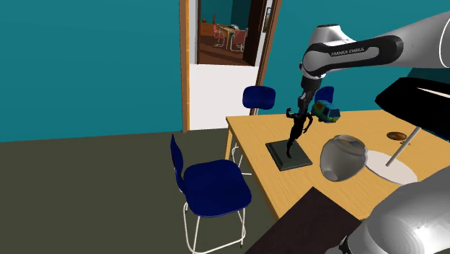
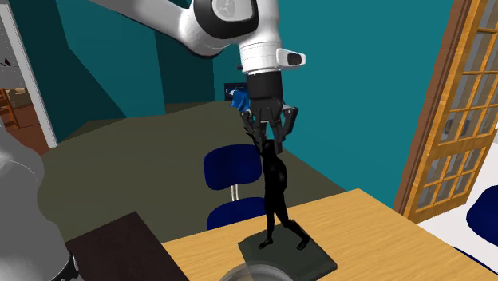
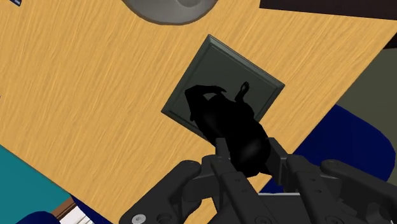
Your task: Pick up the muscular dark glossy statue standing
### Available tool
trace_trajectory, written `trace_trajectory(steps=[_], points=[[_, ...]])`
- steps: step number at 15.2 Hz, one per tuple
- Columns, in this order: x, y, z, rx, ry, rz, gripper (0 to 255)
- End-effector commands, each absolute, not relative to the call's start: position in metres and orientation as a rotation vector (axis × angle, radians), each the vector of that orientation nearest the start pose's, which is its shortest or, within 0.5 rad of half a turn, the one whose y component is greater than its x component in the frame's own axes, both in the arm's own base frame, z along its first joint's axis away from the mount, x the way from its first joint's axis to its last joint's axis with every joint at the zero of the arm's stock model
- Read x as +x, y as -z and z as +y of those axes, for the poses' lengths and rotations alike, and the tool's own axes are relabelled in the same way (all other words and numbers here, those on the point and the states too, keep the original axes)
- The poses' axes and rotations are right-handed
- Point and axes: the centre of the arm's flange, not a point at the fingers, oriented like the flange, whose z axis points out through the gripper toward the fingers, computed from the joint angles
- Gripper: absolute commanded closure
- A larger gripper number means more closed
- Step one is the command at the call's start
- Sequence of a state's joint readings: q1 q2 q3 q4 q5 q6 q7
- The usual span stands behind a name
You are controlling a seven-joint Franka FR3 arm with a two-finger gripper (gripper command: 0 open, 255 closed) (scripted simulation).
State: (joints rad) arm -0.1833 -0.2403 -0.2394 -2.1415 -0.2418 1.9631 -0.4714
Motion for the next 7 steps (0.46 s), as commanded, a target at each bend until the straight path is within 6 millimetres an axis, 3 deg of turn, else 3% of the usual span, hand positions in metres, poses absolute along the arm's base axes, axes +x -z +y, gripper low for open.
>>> trace_trajectory(steps=[1,5,7], points=[[0.439,-0.521,-0.222,-3.312,-0.033,-0.232,255],[0.439,-0.543,-0.222,-3.312,-0.033,-0.232,255],[0.439,-0.543,-0.222,-3.312,-0.033,-0.232,255]])
